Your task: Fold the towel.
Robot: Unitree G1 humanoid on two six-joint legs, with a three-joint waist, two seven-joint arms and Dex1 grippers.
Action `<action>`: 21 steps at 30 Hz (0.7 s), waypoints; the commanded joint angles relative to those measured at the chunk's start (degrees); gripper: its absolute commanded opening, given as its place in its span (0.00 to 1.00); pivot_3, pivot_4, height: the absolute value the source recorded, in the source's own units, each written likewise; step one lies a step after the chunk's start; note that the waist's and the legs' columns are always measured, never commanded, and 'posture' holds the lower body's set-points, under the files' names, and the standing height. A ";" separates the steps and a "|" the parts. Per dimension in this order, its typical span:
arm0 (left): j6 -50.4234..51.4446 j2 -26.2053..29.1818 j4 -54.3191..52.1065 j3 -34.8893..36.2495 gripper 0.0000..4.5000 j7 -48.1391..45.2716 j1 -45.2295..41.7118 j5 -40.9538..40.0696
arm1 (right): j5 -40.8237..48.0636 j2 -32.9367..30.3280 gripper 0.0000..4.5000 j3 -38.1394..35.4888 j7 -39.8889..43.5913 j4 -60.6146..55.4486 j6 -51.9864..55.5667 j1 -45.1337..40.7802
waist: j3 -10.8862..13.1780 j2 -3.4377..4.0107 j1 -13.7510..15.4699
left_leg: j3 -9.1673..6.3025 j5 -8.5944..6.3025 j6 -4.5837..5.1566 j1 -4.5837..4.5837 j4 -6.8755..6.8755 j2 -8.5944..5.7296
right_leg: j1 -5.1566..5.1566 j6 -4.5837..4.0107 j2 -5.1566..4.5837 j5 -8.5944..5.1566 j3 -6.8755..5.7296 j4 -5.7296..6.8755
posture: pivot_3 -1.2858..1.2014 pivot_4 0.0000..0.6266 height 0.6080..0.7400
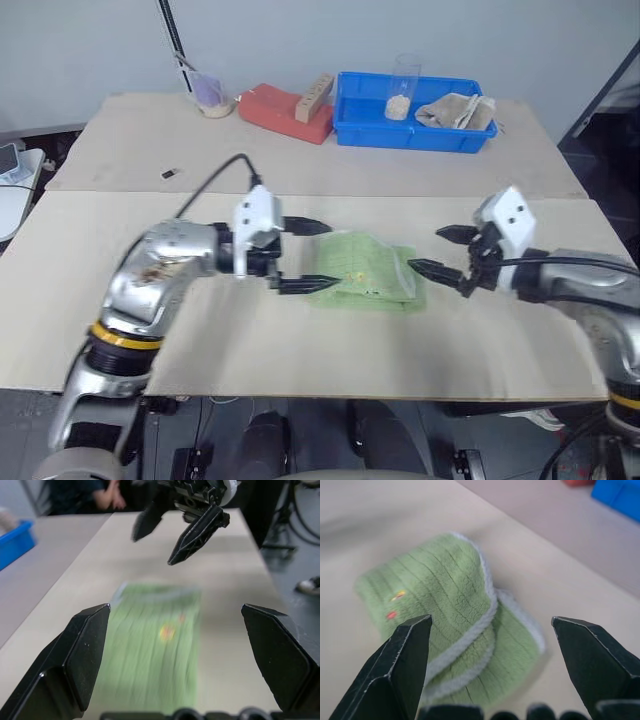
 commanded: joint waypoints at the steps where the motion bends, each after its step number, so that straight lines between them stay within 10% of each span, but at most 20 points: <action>1: -1.72 2.38 -3.23 4.52 0.99 -1.51 2.19 -1.90 | -1.33 3.49 0.94 1.41 -3.82 1.72 0.11 -0.73 | 0.00 0.00 0.18 | 0.00 0.00 0.00 -0.02 0.00 -0.05 | 0.00 0.02 -0.08 -0.01 0.00 -0.01 | 0.52 0.24 0.80; 9: -1.86 3.25 -7.57 6.55 0.99 -1.37 6.99 -3.63 | -4.05 7.47 0.94 4.97 -4.08 8.31 -2.32 -2.13 | 0.00 0.00 0.92 | 0.04 0.00 0.00 -0.01 0.02 -0.19 | 0.01 0.14 -0.28 -0.08 0.00 0.01 | 0.52 0.24 0.80; 21: -3.26 2.75 -8.41 8.24 1.00 -4.10 7.44 -7.79 | -3.08 8.10 0.07 4.15 -3.50 7.31 -0.08 -4.04 | 0.00 0.01 0.88 | 0.03 0.00 0.00 0.04 0.02 -0.09 | 0.02 0.13 -0.11 -0.07 0.00 0.07 | 0.52 0.24 0.80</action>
